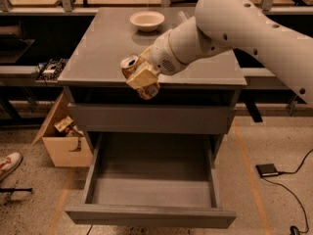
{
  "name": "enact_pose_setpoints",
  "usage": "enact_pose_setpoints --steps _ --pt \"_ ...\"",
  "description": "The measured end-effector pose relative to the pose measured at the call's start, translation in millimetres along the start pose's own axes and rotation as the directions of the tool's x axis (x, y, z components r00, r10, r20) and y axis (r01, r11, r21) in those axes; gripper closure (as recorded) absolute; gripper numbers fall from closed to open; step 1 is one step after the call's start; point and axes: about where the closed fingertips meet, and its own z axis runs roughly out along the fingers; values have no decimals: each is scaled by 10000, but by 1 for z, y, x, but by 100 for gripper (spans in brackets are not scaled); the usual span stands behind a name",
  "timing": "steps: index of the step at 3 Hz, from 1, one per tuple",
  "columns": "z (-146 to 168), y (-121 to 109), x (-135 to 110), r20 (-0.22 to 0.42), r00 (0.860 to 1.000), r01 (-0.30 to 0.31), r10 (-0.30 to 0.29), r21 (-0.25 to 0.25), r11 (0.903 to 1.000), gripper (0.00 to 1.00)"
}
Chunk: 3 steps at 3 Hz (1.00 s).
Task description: Place orange can into middle drawer
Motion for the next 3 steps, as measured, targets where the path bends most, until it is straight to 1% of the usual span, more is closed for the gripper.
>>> enact_pose_setpoints --steps 1,2,3 --pt "0 0 0 0 10000 1 -1 -1 10000 100" --pt "13 17 17 -519 9986 -108 86 -423 9990 100" --pt "39 50 53 -1781 9840 -142 -88 -1273 9918 100"
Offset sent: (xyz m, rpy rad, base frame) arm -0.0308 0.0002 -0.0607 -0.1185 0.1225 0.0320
